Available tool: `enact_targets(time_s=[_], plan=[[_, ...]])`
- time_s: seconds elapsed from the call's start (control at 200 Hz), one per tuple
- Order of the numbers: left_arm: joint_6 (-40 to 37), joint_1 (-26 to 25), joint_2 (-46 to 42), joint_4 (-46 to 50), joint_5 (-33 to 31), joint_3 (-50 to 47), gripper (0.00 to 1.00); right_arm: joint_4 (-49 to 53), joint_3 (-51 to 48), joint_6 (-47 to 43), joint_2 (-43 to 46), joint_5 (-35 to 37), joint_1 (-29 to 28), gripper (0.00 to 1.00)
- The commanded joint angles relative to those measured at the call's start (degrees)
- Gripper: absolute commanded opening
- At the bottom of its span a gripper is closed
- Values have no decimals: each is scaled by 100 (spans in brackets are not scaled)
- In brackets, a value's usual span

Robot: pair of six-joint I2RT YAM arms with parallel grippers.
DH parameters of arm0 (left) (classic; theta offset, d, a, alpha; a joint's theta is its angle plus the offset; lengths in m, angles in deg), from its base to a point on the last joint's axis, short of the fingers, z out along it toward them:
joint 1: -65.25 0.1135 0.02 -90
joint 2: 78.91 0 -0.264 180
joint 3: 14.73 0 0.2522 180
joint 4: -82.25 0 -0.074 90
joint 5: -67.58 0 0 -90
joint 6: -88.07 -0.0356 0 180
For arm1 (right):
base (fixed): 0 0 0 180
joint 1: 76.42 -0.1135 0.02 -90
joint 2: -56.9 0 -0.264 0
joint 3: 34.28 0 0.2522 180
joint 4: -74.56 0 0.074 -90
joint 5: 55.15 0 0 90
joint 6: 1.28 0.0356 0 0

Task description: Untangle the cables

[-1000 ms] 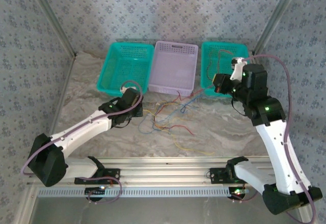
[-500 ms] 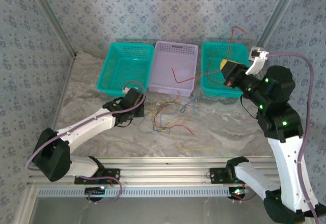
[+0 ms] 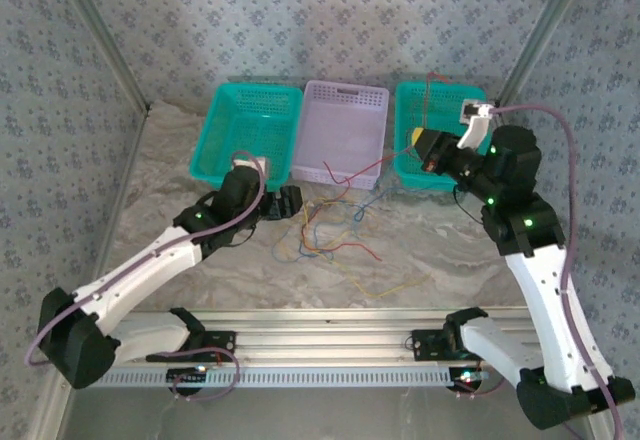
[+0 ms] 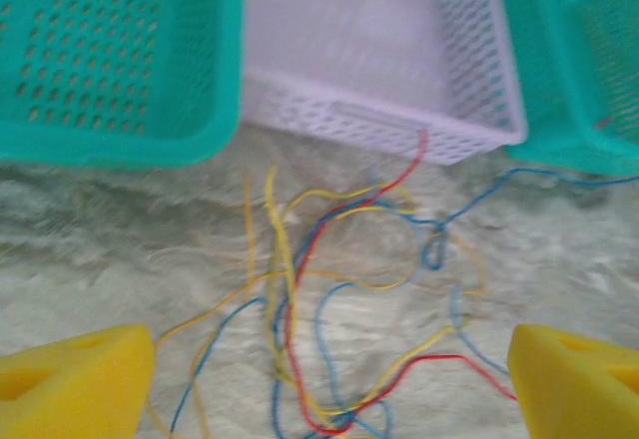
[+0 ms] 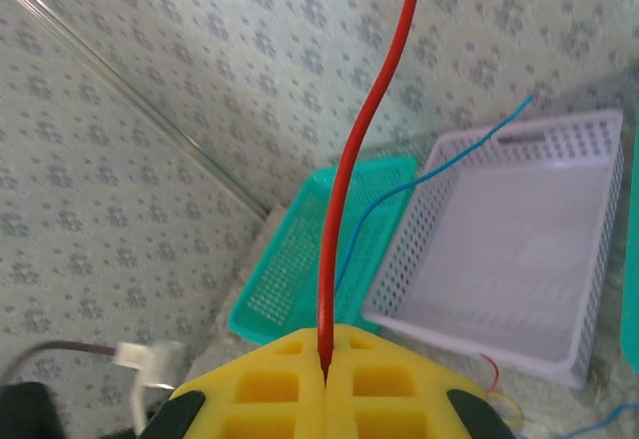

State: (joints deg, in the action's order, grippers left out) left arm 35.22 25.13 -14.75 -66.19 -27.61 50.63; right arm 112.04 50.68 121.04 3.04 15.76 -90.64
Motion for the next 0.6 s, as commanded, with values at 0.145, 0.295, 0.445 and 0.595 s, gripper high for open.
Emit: enact_targets(time_s=[0.145, 0.295, 0.445, 0.595], plan=[[158, 7, -325, -724, 1079, 44, 100, -695, -551, 251, -31, -487, -51, 0], [185, -27, -133, -1062, 1567, 106, 100, -948, -725, 328, -206, -642, -282, 0], [62, -118, 84, -1302, 2023, 188, 100, -977, -666, 285, -389, -804, -464, 0], [-123, -208, 314, -1354, 2553, 296, 99, -1005, -668, 275, -500, -846, -572, 0]])
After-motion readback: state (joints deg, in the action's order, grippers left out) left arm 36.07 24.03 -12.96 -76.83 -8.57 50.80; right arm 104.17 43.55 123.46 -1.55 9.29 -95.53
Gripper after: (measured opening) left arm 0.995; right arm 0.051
